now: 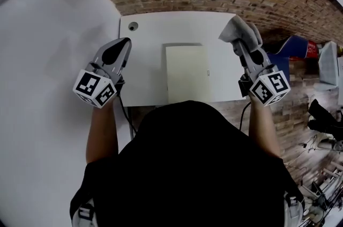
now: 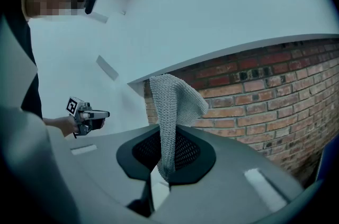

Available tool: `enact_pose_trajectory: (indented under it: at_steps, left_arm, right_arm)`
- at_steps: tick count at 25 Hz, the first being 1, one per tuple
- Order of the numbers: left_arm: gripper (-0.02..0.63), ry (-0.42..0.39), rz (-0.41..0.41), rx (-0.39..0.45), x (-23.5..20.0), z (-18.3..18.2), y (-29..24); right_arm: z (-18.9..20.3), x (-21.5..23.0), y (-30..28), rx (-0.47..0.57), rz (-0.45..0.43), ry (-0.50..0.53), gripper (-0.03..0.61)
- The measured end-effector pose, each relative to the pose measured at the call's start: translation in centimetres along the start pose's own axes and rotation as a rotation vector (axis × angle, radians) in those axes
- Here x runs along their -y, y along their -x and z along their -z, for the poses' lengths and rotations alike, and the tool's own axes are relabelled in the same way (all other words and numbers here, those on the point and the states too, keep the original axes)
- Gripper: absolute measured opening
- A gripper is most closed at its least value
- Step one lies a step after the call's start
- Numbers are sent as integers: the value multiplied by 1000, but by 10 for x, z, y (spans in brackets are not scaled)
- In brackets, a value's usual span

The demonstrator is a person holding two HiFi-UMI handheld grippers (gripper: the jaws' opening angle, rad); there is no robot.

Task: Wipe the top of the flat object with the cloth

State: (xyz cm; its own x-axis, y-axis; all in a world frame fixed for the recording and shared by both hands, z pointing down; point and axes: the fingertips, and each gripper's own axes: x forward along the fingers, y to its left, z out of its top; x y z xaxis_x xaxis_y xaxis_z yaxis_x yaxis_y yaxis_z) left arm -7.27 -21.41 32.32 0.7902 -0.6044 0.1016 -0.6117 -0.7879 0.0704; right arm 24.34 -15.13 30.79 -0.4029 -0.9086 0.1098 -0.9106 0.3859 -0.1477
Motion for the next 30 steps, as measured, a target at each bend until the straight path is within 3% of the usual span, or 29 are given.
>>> enact_pose_trajectory:
  at_steps: [16, 30]
  left_arm:
    - [2, 75, -105, -19, -16, 33, 44]
    - [2, 114, -141, -63, -15, 60, 60]
  right_arm:
    - [70, -22, -68, -175, -123, -25, 11]
    - [131, -40, -115, -267, -185, -92, 11]
